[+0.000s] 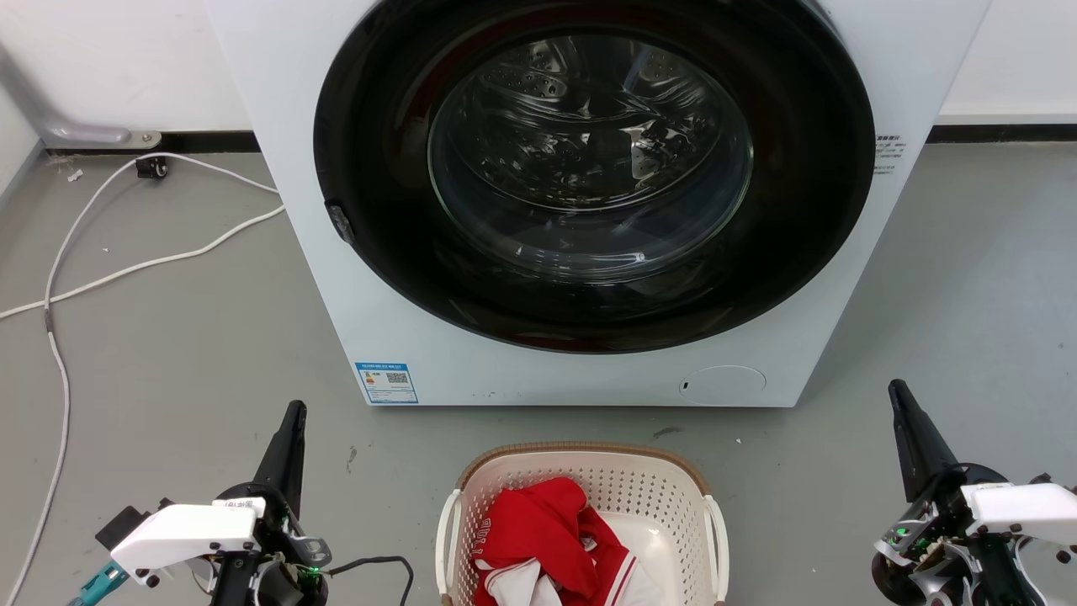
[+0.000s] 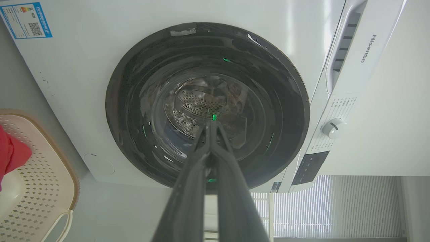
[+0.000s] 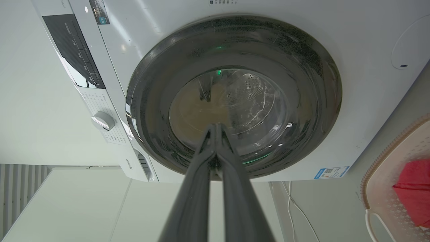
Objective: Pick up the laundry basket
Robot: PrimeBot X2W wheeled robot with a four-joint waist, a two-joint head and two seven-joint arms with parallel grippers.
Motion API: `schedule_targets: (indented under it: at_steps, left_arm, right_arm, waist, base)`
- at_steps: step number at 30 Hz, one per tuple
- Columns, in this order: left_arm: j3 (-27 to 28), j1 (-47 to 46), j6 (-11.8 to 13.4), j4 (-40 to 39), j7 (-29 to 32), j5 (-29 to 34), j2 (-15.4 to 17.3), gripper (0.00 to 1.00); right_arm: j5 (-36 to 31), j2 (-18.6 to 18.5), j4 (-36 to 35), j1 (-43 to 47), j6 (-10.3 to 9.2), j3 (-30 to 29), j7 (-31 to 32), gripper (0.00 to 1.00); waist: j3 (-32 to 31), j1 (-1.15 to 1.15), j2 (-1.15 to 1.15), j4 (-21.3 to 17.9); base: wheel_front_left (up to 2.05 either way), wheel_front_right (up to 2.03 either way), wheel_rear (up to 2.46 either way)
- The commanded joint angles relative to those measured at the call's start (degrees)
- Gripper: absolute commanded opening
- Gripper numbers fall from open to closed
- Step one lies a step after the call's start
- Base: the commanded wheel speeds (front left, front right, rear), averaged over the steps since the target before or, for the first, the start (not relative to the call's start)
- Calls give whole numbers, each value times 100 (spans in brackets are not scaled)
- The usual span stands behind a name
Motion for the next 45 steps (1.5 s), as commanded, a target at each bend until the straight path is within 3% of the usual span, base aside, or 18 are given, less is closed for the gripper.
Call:
schedule_targets:
  at_steps: [1, 37, 38, 45]
  left_arm:
    - [24, -57, -26, 7, 7, 42, -4, 0]
    - [36, -57, -26, 8, 21, 37, -14, 0]
    - [15, -3, 0, 0, 8, 33, -9, 100]
    - [-66, 191, 7, 144, -85, 80, -36, 100]
  right_arm:
    - [-40, 16, 7, -72, 0, -9, 10, 0]
    - [-53, 36, 8, -74, 0, -36, 30, 0]
    - [-33, 18, 1, -4, 0, -27, 24, 100]
    - [-74, 43, 126, 210, -1, 21, -61, 100]
  waist:
    - [0, 0, 0, 0]
    - [0, 0, 0, 0]
    - [0, 0, 0, 0]
    - [-3, 0, 0, 0]
  base:
    - [0, 0, 0]
    - [0, 0, 0]
    - [0, 0, 0]
    - [0, 0, 0]
